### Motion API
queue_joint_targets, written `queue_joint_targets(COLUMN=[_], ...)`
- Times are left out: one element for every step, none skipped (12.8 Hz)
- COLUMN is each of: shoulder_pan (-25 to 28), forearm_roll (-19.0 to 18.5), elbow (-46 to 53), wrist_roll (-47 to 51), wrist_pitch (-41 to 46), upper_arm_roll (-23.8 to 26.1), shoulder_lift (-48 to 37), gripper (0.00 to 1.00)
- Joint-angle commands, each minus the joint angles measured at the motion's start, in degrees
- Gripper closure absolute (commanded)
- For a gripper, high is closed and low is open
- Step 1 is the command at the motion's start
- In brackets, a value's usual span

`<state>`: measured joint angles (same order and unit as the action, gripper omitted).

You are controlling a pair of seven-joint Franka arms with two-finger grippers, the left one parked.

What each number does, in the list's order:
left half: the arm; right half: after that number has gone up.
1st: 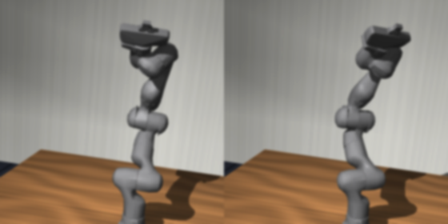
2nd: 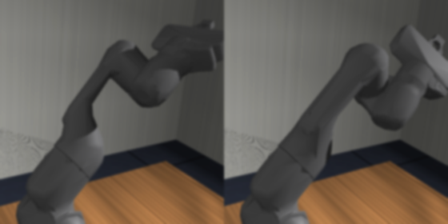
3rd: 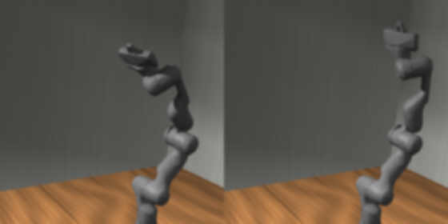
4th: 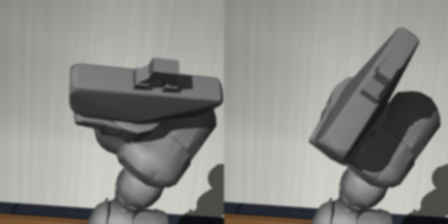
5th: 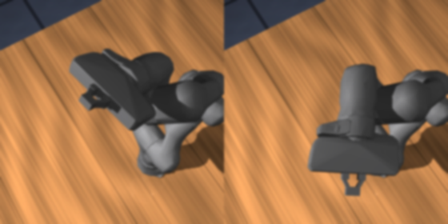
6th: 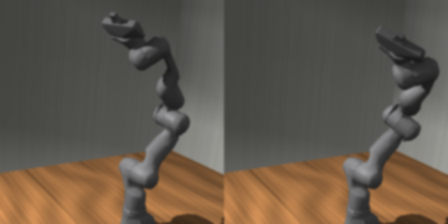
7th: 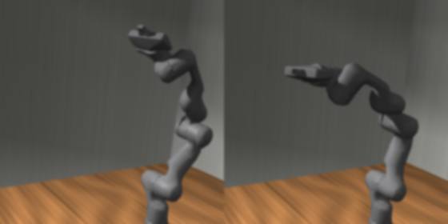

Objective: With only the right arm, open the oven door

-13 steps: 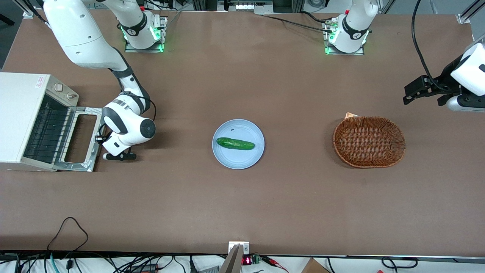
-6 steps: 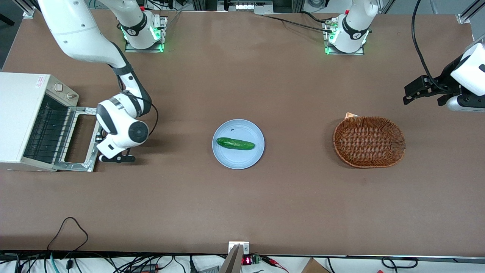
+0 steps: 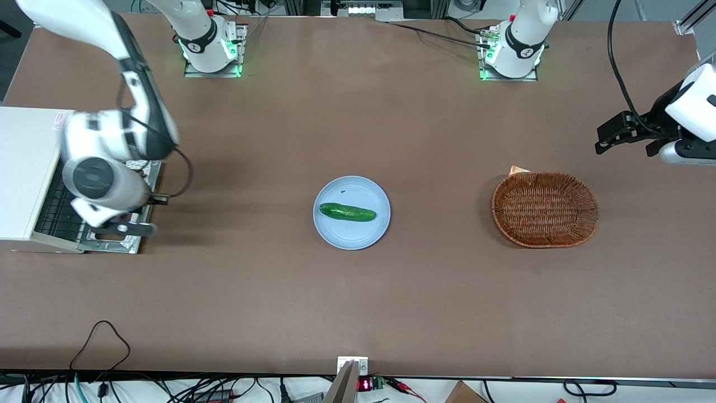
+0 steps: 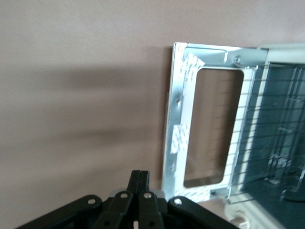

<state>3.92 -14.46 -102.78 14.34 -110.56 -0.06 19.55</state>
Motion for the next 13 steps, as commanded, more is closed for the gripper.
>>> queue_joint_targets(shoulder_pan=[-1.5, -1.5, -1.6, -1.5, -1.5, -1.3, -1.5, -1.5, -1.5, -1.4, -1.4, -1.4, -1.5], forearm_roll=[6.2, 7.4, 8.9, 9.7, 10.1, 11.2, 11.9, 13.7, 14.6, 15.1, 15.2, 15.4, 15.5], elbow=[1.2, 2.9, 4.6, 5.7, 6.3, 6.6, 6.6, 6.9, 7.0, 7.1, 7.0, 7.0, 6.9], wrist_roll=[-2.5, -3.2, -3.3, -4.1, -5.4, -6.5, -8.5, -9.1, -9.1, -9.1, -9.0, -9.0, -9.1], wrist_pitch=[2.4, 4.7, 6.7, 8.7, 10.4, 11.8, 12.4, 13.2, 14.7, 15.6, 16.1, 16.9, 17.1], upper_arm_roll=[0.6, 0.6, 0.7, 0.8, 0.8, 0.9, 0.9, 0.7, 0.5, 0.5, 0.6, 0.6, 0.4], shoulder_lift=[-2.6, -2.6, -2.6, -2.7, -3.7, -5.3, -6.6, -8.2, -10.0, -11.4, -13.4, -15.1, -16.7], gripper=[0.76, 0.45, 0.24, 0.0, 0.0, 0.0, 0.0, 0.0, 0.0, 0.0, 0.0, 0.0, 0.0])
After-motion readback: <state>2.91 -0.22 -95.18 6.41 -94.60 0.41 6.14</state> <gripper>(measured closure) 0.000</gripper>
